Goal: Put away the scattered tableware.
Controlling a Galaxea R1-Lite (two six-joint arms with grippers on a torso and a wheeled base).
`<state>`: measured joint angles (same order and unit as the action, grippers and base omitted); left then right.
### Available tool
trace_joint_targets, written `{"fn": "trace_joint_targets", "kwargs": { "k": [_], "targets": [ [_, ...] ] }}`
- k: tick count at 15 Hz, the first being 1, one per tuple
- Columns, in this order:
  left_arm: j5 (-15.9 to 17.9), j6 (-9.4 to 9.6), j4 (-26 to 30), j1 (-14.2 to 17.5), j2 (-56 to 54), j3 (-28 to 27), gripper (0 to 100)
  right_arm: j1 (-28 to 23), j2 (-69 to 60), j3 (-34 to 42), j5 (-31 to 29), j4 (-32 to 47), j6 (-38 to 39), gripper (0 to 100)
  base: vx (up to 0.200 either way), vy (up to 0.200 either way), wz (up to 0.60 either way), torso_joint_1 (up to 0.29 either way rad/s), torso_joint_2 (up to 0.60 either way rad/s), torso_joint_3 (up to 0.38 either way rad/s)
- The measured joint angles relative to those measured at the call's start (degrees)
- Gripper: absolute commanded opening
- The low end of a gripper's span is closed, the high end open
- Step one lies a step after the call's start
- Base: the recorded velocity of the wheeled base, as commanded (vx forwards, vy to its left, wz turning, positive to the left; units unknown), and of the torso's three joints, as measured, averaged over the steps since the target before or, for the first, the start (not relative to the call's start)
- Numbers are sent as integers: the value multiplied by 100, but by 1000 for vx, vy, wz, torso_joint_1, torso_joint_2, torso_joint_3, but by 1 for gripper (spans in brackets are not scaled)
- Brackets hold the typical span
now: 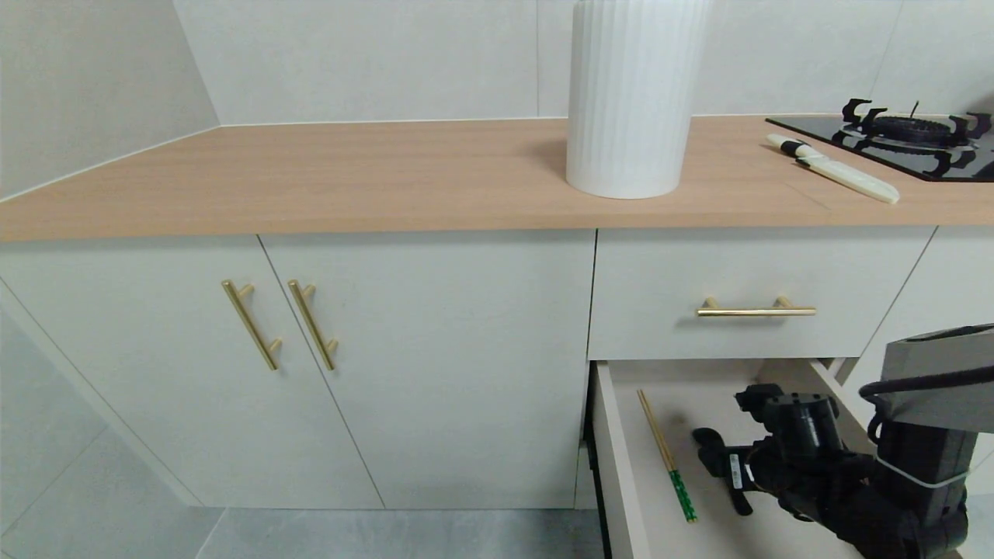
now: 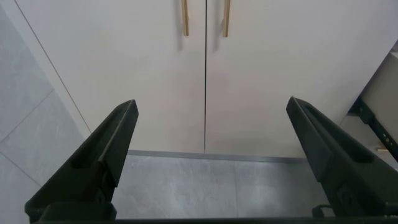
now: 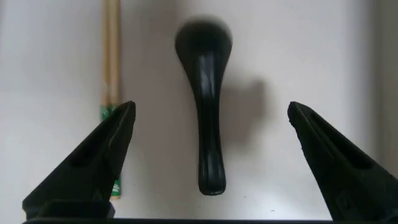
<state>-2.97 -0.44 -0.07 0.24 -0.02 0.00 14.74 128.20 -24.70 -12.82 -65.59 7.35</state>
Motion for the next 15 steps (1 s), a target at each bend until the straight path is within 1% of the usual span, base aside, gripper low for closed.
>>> {"fn": "trace_joint_targets", "kwargs": {
  "k": [2, 3, 5, 6, 8, 10, 11, 12, 15],
  "targets": [
    [0, 0, 0, 0, 0, 0, 100, -60, -586, 85, 24, 412, -5, 100, 0, 0, 0, 0, 0, 0],
    [0, -2, 0, 0, 0, 0, 100, -72, -948, 91, 67, 789, -5, 100, 0, 0, 0, 0, 0, 0],
    [0, 0, 0, 0, 0, 0, 100, -91, -1810, 30, 235, 1824, -5, 100, 0, 0, 0, 0, 0, 0],
    [0, 15, 0, 0, 0, 0, 100, -90, -2286, -60, 306, 2511, -2, 100, 0, 0, 0, 0, 0, 0],
    [5, 60, 0, 0, 0, 0, 100, -46, -3263, -390, 443, 4167, 48, 100, 0, 0, 0, 0, 0, 0],
    [2, 6, 0, 0, 0, 0, 100, 107, -4123, -859, 580, 5587, 266, 100, 0, 0, 0, 0, 0, 0],
    [2, 11, 0, -2, 0, 0, 100, 245, -4432, -1039, 612, 5877, 354, 100, 0, 0, 0, 0, 0, 0],
    [2, 57, 0, 0, 0, 0, 100, 330, -4664, -1146, 613, 5934, 380, 100, 0, 0, 0, 0, 0, 0],
    [2, 62, 0, 0, 0, 0, 100, 408, -5066, -1345, 623, 6274, 382, 100, 0, 0, 0, 0, 0, 0]
  ]
}}
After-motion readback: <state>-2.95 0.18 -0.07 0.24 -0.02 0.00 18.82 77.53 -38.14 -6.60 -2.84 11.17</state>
